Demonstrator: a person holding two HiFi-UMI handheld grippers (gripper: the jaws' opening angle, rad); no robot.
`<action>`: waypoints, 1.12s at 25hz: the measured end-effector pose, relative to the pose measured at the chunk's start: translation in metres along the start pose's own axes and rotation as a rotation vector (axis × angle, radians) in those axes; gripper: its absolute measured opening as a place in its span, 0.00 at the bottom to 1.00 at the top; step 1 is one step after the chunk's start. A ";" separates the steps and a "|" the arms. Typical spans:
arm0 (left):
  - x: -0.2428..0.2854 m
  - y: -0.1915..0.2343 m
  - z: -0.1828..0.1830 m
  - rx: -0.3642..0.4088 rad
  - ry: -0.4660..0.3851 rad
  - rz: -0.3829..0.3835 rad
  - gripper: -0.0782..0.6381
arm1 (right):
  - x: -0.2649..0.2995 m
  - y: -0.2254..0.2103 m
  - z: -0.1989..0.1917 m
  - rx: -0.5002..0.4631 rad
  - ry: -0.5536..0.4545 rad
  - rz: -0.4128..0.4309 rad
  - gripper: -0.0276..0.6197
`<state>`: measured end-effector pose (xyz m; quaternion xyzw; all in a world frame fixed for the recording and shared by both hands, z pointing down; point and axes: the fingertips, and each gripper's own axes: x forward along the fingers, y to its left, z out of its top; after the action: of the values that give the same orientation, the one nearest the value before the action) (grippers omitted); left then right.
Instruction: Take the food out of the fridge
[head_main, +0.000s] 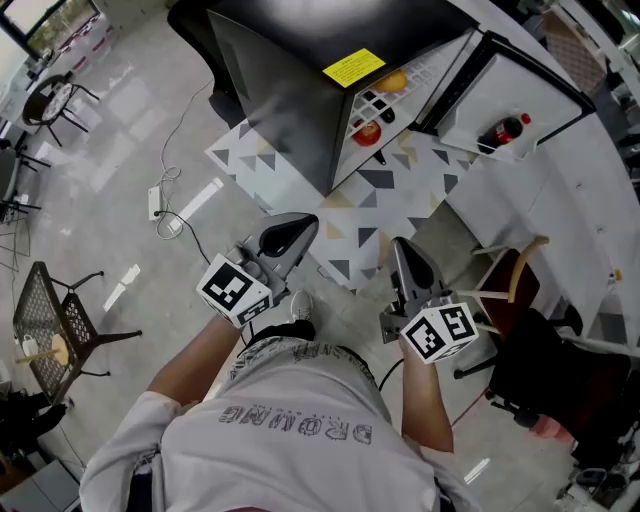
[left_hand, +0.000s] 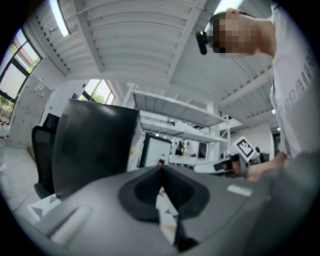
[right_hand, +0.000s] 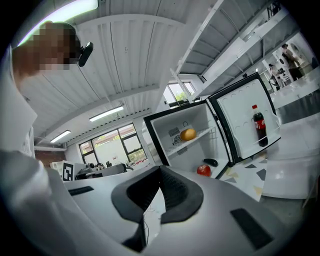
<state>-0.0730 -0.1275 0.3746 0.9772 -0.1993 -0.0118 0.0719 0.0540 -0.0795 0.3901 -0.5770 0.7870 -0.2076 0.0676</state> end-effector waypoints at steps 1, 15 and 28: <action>0.002 0.004 0.001 -0.001 0.000 -0.005 0.12 | 0.004 -0.001 0.001 -0.002 -0.002 -0.004 0.05; 0.030 0.036 0.005 -0.011 0.005 -0.025 0.12 | 0.039 -0.023 0.024 -0.024 -0.008 -0.027 0.05; 0.086 0.027 0.007 -0.001 0.013 0.054 0.12 | 0.064 -0.071 0.058 -0.034 -0.003 0.085 0.05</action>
<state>-0.0049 -0.1864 0.3722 0.9716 -0.2249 -0.0037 0.0737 0.1154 -0.1712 0.3752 -0.5444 0.8142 -0.1903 0.0677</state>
